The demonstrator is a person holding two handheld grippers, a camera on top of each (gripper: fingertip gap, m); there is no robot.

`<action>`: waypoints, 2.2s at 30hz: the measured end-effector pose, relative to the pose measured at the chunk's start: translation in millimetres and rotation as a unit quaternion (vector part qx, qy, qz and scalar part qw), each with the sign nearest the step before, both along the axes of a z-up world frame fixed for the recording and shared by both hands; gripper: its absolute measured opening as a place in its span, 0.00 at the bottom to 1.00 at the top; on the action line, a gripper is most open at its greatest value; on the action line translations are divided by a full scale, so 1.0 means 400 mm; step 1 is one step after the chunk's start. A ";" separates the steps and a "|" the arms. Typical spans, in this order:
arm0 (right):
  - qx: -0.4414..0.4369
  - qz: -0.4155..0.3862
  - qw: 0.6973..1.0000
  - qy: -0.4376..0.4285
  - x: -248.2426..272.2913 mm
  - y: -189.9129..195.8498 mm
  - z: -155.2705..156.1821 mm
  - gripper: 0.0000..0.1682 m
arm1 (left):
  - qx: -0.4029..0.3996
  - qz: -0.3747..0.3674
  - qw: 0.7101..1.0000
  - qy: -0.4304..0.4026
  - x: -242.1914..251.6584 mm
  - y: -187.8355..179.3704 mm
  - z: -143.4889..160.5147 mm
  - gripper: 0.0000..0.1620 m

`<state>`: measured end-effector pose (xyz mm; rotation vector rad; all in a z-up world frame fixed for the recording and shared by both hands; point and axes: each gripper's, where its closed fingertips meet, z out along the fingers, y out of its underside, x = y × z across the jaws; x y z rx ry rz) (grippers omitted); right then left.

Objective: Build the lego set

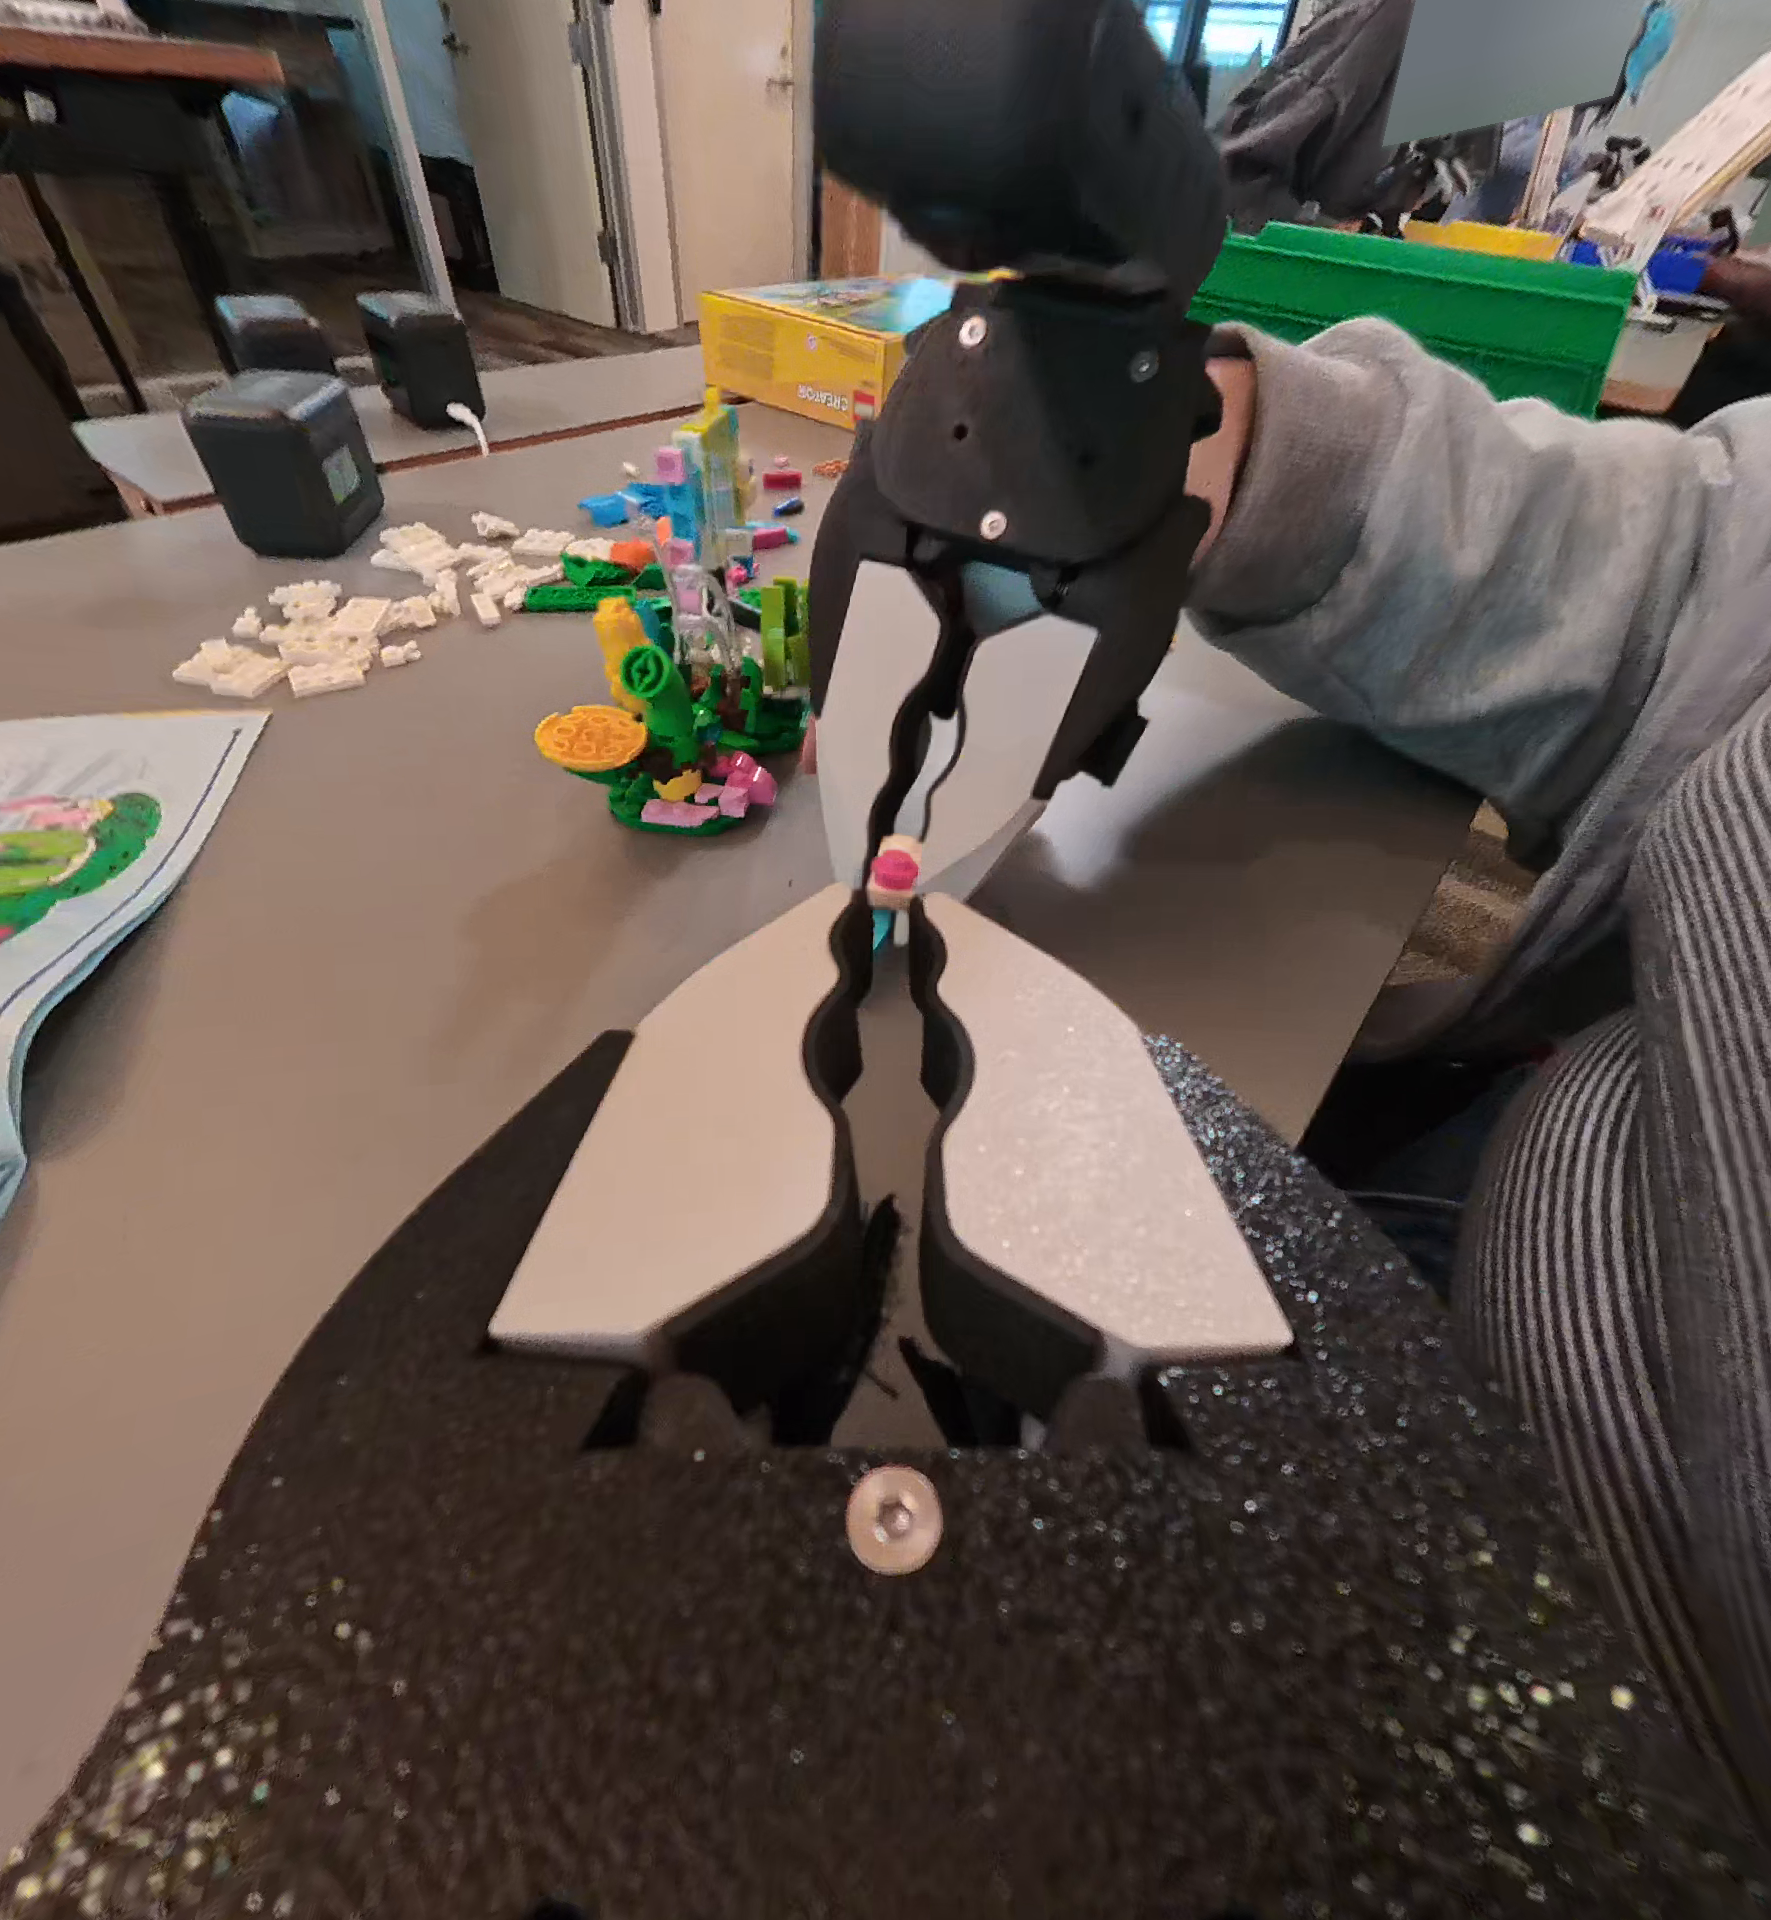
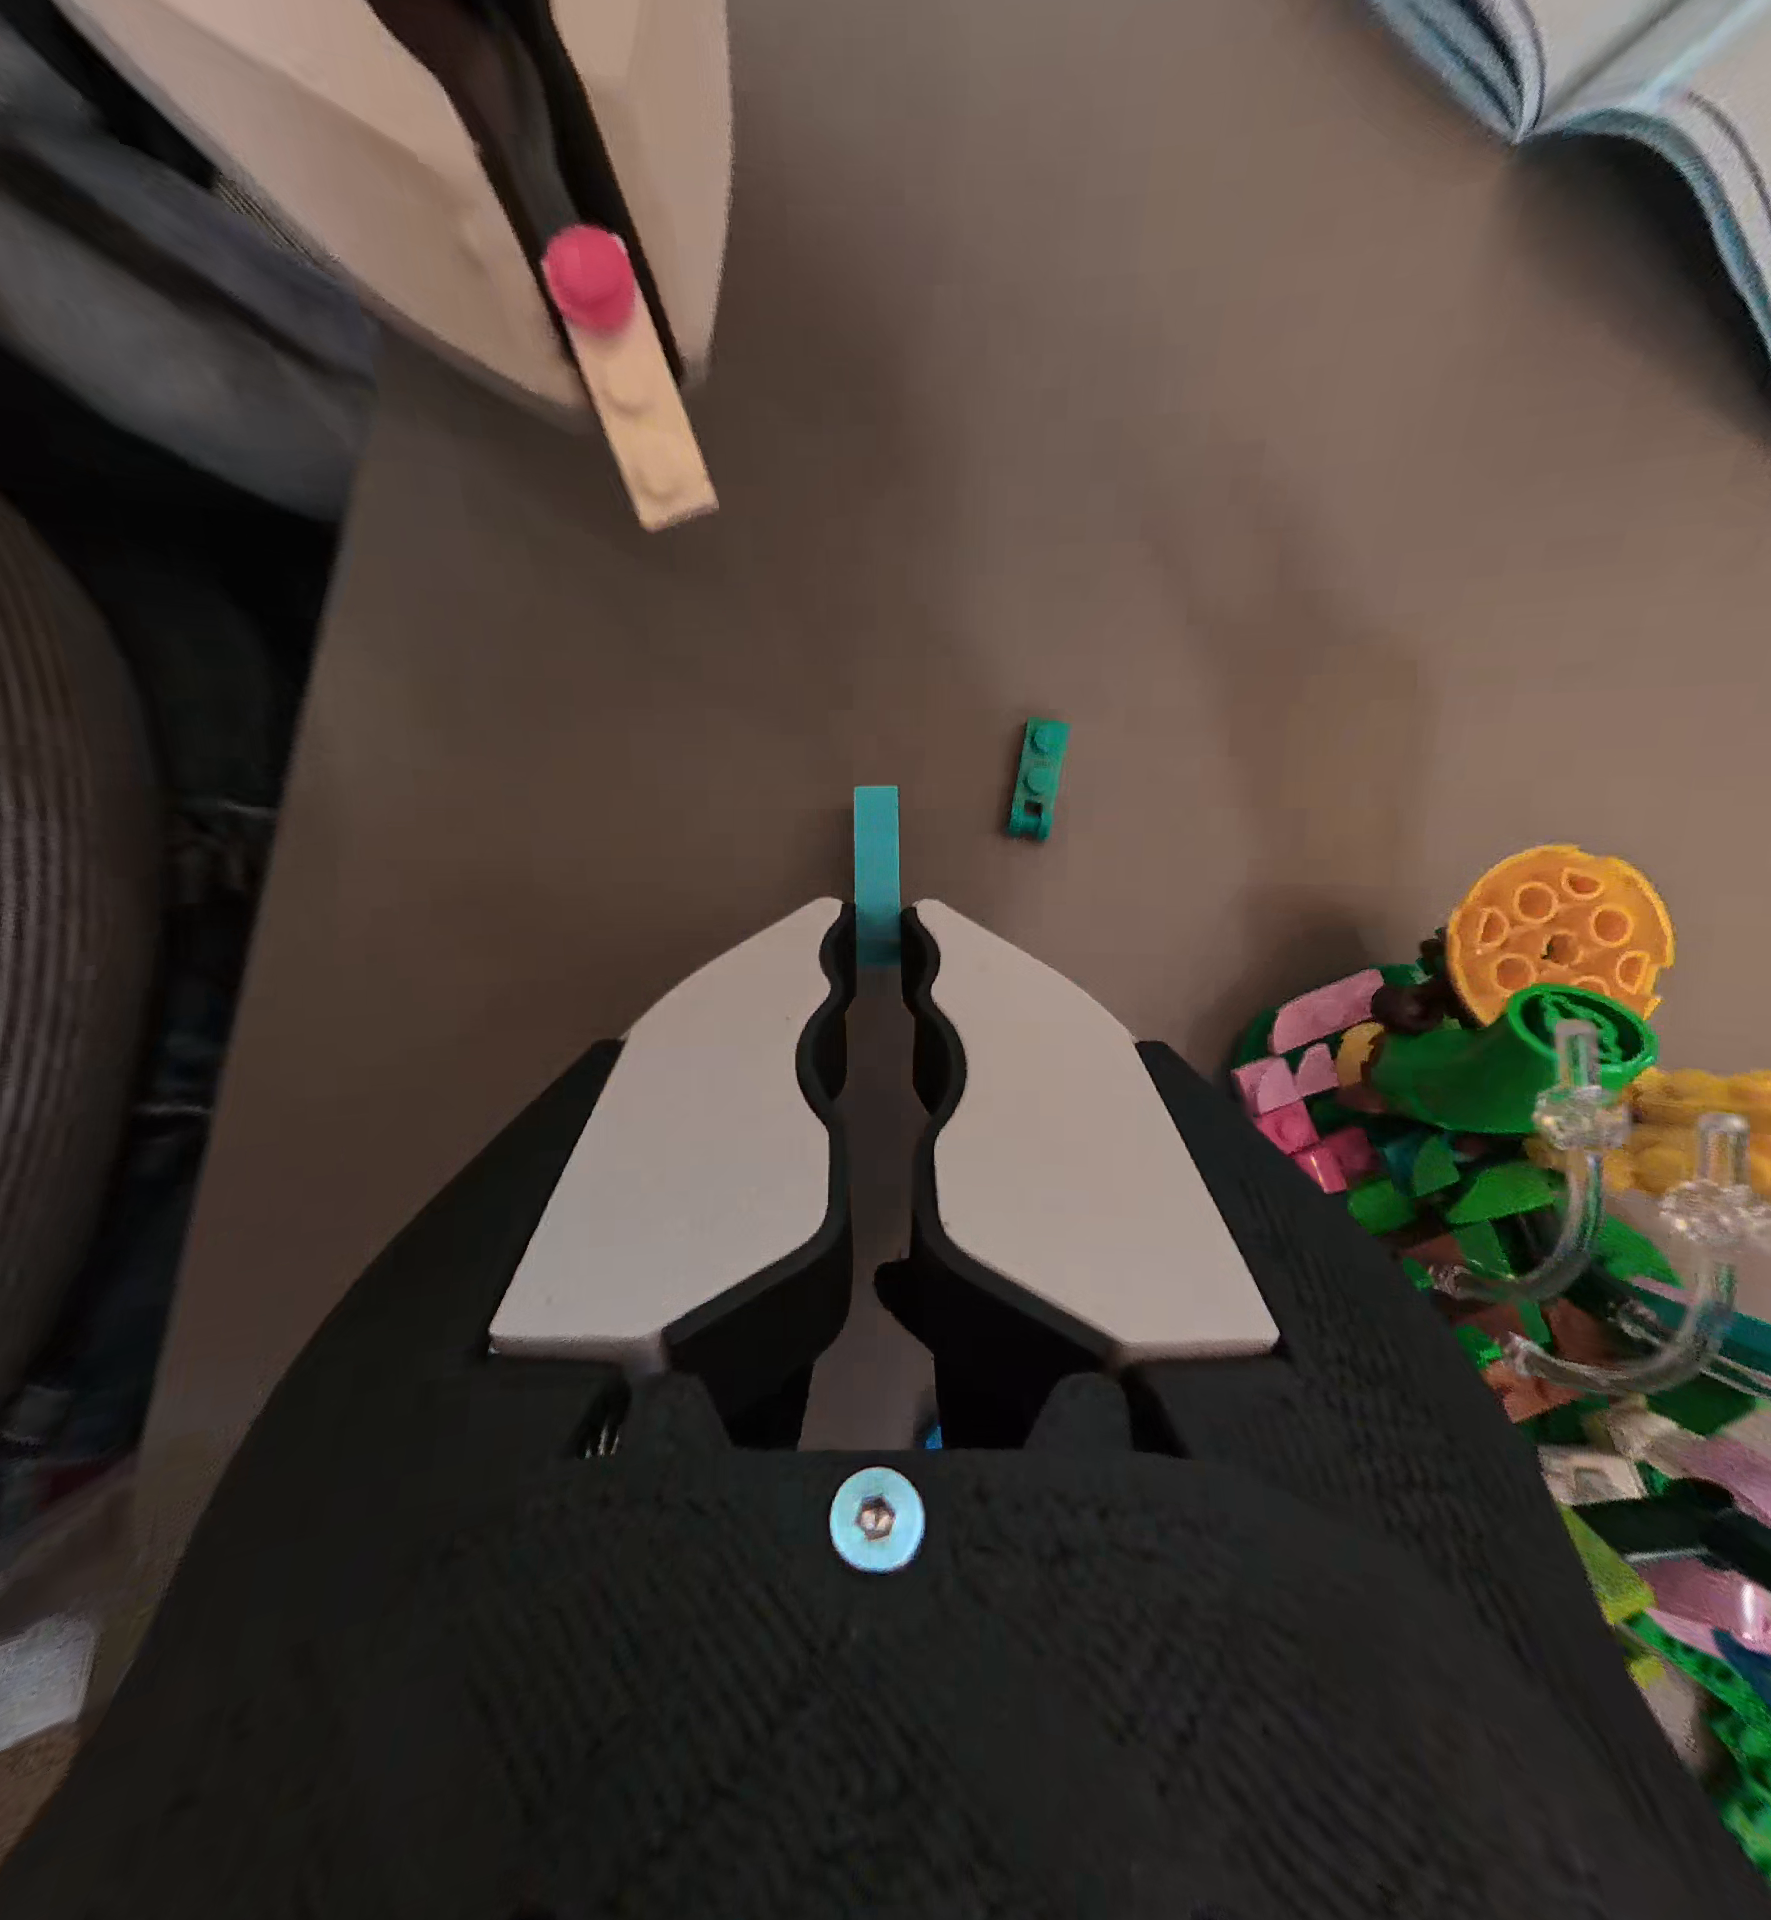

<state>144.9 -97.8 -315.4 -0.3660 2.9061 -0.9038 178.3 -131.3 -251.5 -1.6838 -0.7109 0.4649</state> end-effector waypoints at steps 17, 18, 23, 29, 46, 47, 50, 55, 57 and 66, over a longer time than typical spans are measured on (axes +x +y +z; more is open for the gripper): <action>-0.020 -0.015 0.999 -0.037 0.007 0.023 -0.017 0.10 | -0.023 -0.002 1.000 0.017 0.004 0.013 -0.010 0.04; -0.019 -0.014 0.999 -0.040 0.013 0.024 -0.017 0.10 | -0.024 0.000 1.000 0.018 0.003 0.012 -0.010 0.04; -0.023 0.016 0.997 -0.069 0.075 0.008 -0.013 0.11 | -0.026 0.008 0.999 0.020 -0.001 0.000 -0.009 0.04; -0.073 0.096 0.993 -0.013 0.060 -0.009 0.028 0.11 | -0.030 0.000 0.999 0.015 0.002 -0.010 -0.010 0.04; -0.068 0.085 0.992 -0.060 0.017 -0.065 0.050 0.04 | -0.007 -0.011 0.999 -0.030 0.003 -0.020 -0.024 0.04; -0.089 0.066 0.991 -0.072 0.010 -0.074 0.072 0.04 | 0.000 -0.004 1.000 -0.030 -0.001 -0.022 -0.021 0.04; -0.142 0.050 0.983 -0.103 0.016 -0.089 0.134 0.04 | 0.026 0.019 0.999 -0.025 -0.011 -0.031 -0.006 0.04; -0.166 0.044 0.982 -0.075 0.019 -0.105 0.184 0.04 | 0.076 0.052 0.996 -0.012 -0.021 -0.039 0.020 0.04; -0.167 0.046 0.983 -0.063 0.023 -0.111 0.196 0.04 | 0.089 0.058 0.994 -0.010 -0.023 -0.038 0.026 0.04; -0.147 0.046 0.986 -0.068 0.034 -0.130 0.236 0.04 | 0.129 0.064 0.989 -0.020 -0.024 -0.035 0.043 0.04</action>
